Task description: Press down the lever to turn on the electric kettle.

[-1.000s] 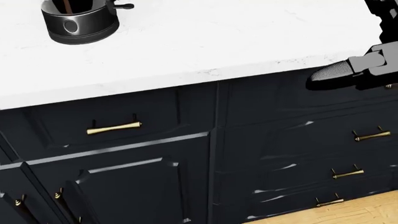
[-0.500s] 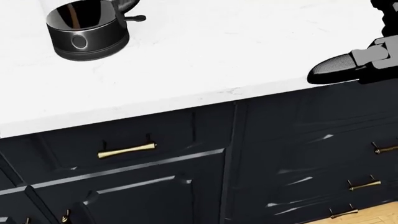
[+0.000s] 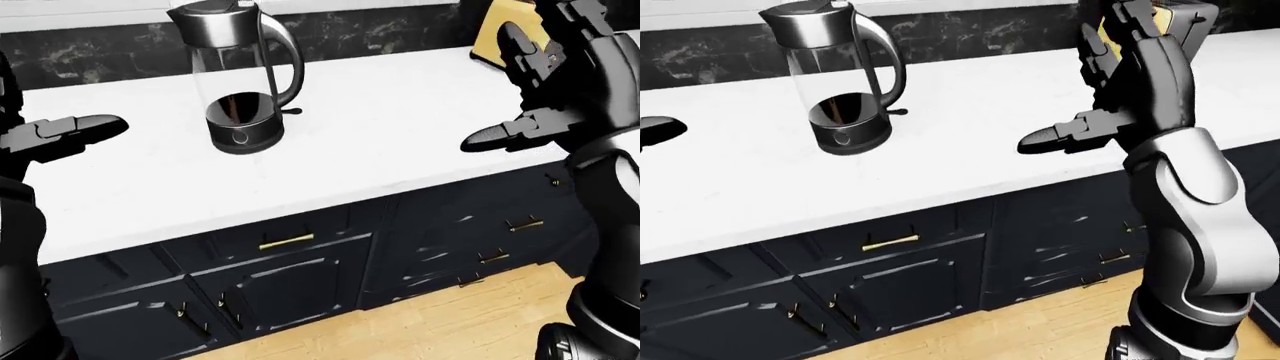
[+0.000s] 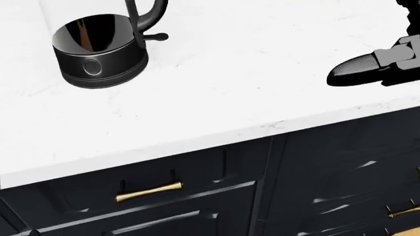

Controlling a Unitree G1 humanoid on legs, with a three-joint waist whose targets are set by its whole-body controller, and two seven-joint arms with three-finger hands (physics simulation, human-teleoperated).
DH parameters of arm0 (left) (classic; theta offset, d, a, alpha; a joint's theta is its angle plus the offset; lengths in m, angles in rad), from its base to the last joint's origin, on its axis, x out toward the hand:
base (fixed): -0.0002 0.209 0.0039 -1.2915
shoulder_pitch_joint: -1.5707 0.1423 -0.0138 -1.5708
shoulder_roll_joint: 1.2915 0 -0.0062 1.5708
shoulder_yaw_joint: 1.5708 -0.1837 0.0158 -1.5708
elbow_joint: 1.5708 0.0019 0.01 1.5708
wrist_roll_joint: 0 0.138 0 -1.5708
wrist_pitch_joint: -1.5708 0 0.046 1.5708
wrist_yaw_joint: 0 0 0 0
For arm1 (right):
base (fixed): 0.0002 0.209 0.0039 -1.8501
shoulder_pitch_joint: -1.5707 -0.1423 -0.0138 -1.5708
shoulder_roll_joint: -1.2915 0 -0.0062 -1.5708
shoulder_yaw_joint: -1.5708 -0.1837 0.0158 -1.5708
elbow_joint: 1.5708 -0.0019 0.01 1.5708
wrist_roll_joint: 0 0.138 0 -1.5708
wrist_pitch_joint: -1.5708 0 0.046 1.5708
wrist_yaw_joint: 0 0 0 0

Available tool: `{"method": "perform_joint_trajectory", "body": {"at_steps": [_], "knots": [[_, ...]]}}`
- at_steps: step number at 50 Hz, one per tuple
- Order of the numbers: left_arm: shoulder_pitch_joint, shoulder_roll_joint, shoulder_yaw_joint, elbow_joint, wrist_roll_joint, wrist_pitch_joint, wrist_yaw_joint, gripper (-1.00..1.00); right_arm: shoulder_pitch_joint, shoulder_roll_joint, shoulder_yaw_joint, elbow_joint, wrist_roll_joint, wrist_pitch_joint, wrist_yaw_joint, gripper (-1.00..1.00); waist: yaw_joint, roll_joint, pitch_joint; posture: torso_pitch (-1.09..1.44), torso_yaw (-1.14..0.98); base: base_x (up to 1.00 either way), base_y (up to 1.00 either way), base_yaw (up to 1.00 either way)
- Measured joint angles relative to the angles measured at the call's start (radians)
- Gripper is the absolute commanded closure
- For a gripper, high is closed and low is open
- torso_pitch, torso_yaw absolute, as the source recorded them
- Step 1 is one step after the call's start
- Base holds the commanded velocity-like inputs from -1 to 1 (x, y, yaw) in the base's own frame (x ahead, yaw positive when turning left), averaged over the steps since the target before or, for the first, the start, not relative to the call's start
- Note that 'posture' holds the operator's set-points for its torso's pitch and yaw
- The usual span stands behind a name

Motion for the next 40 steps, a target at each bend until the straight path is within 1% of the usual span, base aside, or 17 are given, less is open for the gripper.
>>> {"method": "perform_joint_trajectory", "body": {"at_steps": [2,3,4,5,8,10,12,15,17,19,25,29,31,33,35,37,40], "knots": [[-0.002,0.002,0.002,0.001,0.002,-0.008,0.002,-1.00,-0.003,-0.001,0.001,-0.005,0.001,-0.005,0.000,-1.00,0.004,-0.031,-0.004,0.00,0.00,0.17,0.14,0.00],[-0.003,-0.001,0.002,0.000,0.002,-0.012,0.003,-1.00,-0.003,-0.004,0.000,-0.004,0.002,-0.007,0.000,-1.00,0.001,-0.036,-0.007,0.00,0.00,0.17,0.13,0.00],[0.001,-0.008,-0.003,-0.001,0.001,-0.013,0.003,-1.00,0.002,-0.004,-0.005,-0.002,0.001,-0.008,-0.001,-1.00,-0.007,-0.021,-0.001,0.00,0.00,0.18,0.13,0.00],[0.006,-0.010,-0.010,0.000,-0.002,-0.011,0.001,-1.00,0.010,-0.001,-0.008,0.004,-0.001,-0.006,-0.003,-1.00,-0.013,-0.017,0.004,0.00,0.00,0.18,0.15,0.00],[0.010,-0.010,-0.022,0.005,-0.015,0.007,-0.004,-1.00,0.019,0.000,-0.009,0.023,-0.007,0.010,-0.008,-1.00,-0.020,-0.019,-0.003,0.00,0.00,0.18,0.14,0.00],[0.005,-0.004,-0.015,0.003,-0.023,0.015,-0.004,-1.00,0.012,-0.003,-0.008,0.019,-0.008,0.011,-0.008,-1.00,-0.018,-0.003,-0.004,0.00,0.00,0.18,0.14,0.00],[0.001,0.001,-0.007,-0.002,-0.026,0.013,-0.002,-1.00,0.007,-0.004,-0.009,0.007,-0.007,0.003,-0.008,-1.00,-0.021,0.023,0.001,0.00,0.00,0.17,0.13,0.00],[-0.004,0.009,0.003,-0.007,-0.035,0.014,0.002,-1.00,-0.001,-0.007,-0.009,0.002,-0.005,-0.004,-0.006,-1.00,-0.027,0.082,-0.005,0.00,0.00,0.18,0.13,0.00],[0.001,0.011,0.013,0.002,-0.039,0.014,0.006,-1.00,0.006,0.006,0.003,0.002,-0.002,-0.005,-0.004,-1.00,-0.011,0.074,0.000,0.00,0.00,0.18,0.13,0.00],[0.013,0.006,0.018,0.016,-0.040,0.021,0.014,-1.00,0.011,0.008,0.020,0.010,0.003,0.004,0.001,-1.00,-0.003,0.077,0.002,0.00,0.00,0.17,0.13,0.00],[0.005,0.015,0.013,0.009,-0.051,0.027,0.017,-1.00,-0.002,-0.002,0.003,0.005,0.003,0.005,-0.001,-1.00,-0.002,0.016,0.000,0.00,0.00,0.17,0.13,0.00],[0.002,0.018,0.014,0.010,-0.053,0.021,0.015,-1.00,-0.011,-0.007,0.000,-0.003,0.004,-0.002,-0.003,-1.00,0.002,-0.037,-0.007,0.00,0.00,0.17,0.13,0.00],[0.010,0.007,0.000,0.010,-0.056,0.022,0.012,-1.00,0.000,-0.006,-0.008,0.005,0.002,-0.003,-0.005,-1.00,-0.012,-0.015,0.002,0.00,0.00,0.18,0.13,0.00],[0.013,0.006,-0.013,0.015,-0.060,0.029,0.007,-1.00,0.012,-0.003,-0.010,0.019,-0.003,0.006,-0.009,-1.00,-0.019,-0.021,0.001,0.00,0.00,0.18,0.13,0.00],[0.013,0.009,-0.011,0.015,-0.062,0.033,0.004,-1.00,0.008,-0.005,-0.007,0.024,-0.006,0.014,-0.012,-1.00,-0.019,-0.014,-0.005,0.00,0.00,0.18,0.13,0.00],[0.009,0.014,-0.003,0.010,-0.060,0.030,0.004,-1.00,0.000,-0.007,-0.007,0.017,-0.006,0.009,-0.013,-1.00,-0.018,0.006,-0.003,0.00,0.00,0.14,0.07,0.00],[-0.001,0.024,0.012,-0.005,-0.057,0.016,0.004,-1.00,-0.025,-0.007,-0.013,0.026,-0.001,-0.004,-0.023,-1.00,-0.032,0.048,0.003,0.00,0.00,0.01,0.00,0.00]]}}
